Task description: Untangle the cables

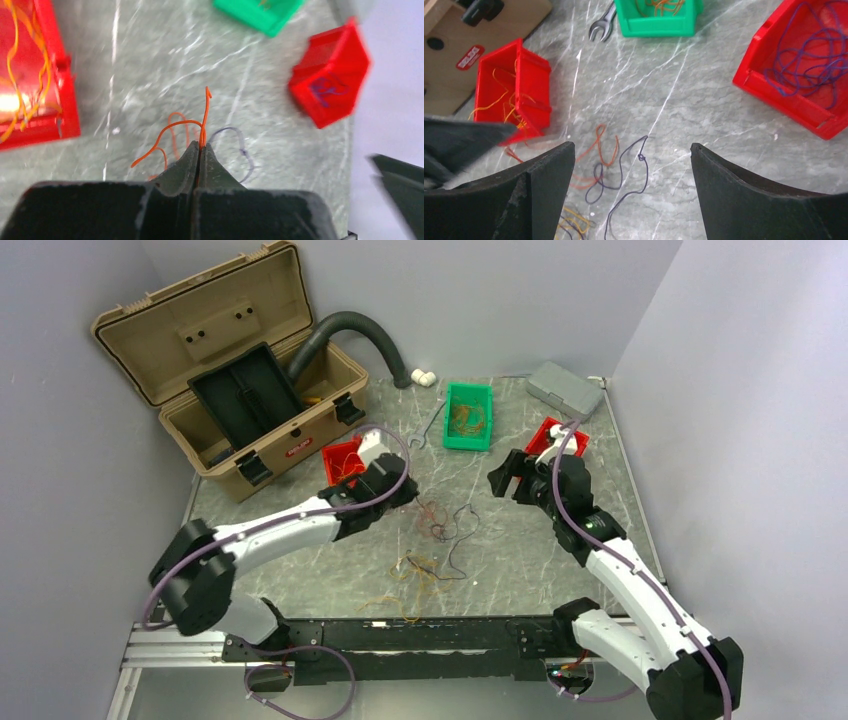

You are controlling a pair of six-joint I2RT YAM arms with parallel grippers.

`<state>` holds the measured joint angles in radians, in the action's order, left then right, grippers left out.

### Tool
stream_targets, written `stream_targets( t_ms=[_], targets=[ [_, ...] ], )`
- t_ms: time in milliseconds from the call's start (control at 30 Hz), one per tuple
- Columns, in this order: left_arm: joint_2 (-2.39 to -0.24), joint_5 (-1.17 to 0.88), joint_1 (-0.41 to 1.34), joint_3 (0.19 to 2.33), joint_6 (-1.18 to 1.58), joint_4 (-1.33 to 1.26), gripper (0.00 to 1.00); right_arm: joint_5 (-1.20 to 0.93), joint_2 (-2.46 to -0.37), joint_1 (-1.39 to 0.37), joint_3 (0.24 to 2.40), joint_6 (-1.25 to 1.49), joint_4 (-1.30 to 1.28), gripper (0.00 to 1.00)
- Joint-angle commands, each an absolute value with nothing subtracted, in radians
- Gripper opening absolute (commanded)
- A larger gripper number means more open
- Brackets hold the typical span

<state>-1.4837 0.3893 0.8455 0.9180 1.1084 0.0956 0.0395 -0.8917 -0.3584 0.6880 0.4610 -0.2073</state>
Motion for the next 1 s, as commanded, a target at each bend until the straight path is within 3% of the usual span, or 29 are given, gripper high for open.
stream_targets(
  t_ms=[0,367,800,967],
  targets=[
    [-1.351,0.421,0.845,1.004,0.765,0.115,0.0,-0.116,-0.875,-0.354,0.631,0.442,-0.153,0.87],
    [-1.207,0.166,0.844,1.301,0.418,0.205,0.0,-0.322,-0.991,-0.361,0.596,0.434,-0.046,0.87],
    [-1.179,0.01,0.844,1.5,0.428,0.233,0.0,-0.417,-1.205,-0.492,0.544,0.425,0.35,0.9],
    [-1.163,0.01,0.844,1.526,0.421,0.241,0.0,-0.361,-1.271,-0.506,0.574,0.42,0.311,0.87]
  ],
)
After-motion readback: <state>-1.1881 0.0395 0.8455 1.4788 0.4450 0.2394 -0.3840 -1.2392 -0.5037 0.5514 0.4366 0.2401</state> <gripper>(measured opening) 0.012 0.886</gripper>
